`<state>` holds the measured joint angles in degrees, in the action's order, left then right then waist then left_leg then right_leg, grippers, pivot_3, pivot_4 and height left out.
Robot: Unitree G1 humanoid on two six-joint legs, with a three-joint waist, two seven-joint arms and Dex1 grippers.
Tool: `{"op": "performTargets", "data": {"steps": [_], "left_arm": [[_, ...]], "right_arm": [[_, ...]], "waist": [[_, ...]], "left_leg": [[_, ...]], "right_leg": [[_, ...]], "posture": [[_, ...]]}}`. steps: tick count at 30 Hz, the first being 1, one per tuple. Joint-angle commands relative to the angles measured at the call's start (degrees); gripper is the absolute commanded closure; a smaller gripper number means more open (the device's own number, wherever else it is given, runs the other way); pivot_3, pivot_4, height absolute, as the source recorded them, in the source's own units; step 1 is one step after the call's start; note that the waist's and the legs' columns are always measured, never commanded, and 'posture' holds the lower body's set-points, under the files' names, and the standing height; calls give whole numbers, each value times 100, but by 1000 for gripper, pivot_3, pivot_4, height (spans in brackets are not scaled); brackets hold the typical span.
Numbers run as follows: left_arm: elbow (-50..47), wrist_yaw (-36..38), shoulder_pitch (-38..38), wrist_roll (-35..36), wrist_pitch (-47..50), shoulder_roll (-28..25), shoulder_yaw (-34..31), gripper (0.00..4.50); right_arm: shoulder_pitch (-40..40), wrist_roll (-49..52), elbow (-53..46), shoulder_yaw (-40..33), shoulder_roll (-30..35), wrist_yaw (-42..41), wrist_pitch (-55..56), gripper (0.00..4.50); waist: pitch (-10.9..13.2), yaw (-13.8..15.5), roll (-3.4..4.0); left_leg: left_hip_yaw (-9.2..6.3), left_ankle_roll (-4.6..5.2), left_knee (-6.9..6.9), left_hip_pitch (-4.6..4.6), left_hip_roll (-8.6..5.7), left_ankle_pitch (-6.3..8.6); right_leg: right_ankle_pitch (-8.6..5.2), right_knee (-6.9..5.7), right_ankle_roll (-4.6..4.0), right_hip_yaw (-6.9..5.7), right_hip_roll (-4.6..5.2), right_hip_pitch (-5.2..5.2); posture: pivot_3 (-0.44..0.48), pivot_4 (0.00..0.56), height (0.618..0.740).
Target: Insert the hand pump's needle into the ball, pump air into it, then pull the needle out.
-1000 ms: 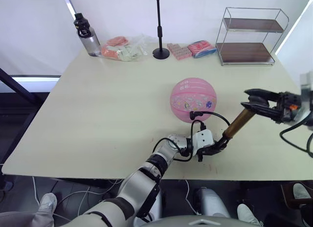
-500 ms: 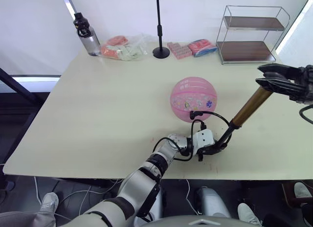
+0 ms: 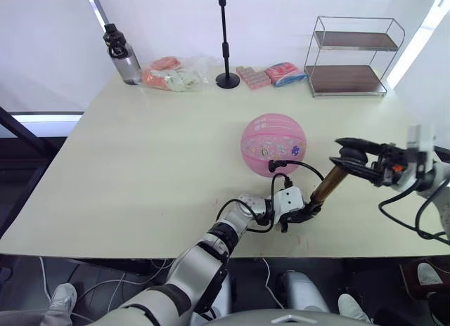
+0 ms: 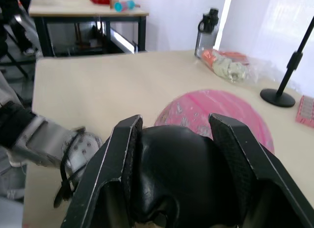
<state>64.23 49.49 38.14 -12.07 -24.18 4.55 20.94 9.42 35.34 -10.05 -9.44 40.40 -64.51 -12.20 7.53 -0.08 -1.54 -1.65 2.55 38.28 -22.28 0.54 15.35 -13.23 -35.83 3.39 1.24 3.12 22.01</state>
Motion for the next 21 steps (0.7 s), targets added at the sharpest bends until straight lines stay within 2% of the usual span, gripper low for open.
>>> {"op": "performTargets", "data": {"steps": [1, 5, 8, 12, 16, 21], "left_arm": [[465, 39, -217, -301, 275, -154, 201, 3423], [464, 29, -213, -299, 278, -148, 196, 3423], [460, 27, -220, -291, 280, -162, 186, 3423], [457, 36, -232, -291, 279, -175, 183, 3423], [458, 44, -228, -288, 283, -173, 187, 3423], [460, 52, -211, -272, 279, -170, 194, 3423]], "right_arm": [[-335, -751, 435, 600, -236, 132, 256, 2751], [-405, -872, 628, 679, -423, 174, 505, 2751], [-233, -374, 398, 307, -249, 109, 174, 2751], [90, 334, 80, -100, 138, -27, -492, 2751], [649, 1061, -151, -571, 557, 7, -1198, 2751], [1324, 1588, -196, -1035, 1009, 71, -1828, 2751]], "waist": [[-2, -13, -1], [-1, -28, 0], [-4, -32, 5], [9, -12, 18], [54, -1, 70], [60, 42, 69]], "left_leg": [[-1, 0, -2, 12, 1, 0], [0, -1, -6, 32, 1, 1], [1, -1, -6, 31, 0, 1], [1, -1, -5, 23, -3, 0], [2, 0, -3, -5, -12, 0], [3, 0, 1, -56, -17, 0]], "right_leg": [[-2, 0, -3, -1, -1, -12], [-4, 0, -3, -1, 1, -27], [-4, 0, -3, 0, 2, -28], [-3, 0, -4, -1, 9, -27], [-3, 1, -4, -1, 24, -2], [10, 1, 17, 0, 27, 46]], "posture": [[0, 150, 740], [0, 150, 740], [0, 150, 740], [0, 150, 740], [0, 150, 740], [0, 150, 740]]}}
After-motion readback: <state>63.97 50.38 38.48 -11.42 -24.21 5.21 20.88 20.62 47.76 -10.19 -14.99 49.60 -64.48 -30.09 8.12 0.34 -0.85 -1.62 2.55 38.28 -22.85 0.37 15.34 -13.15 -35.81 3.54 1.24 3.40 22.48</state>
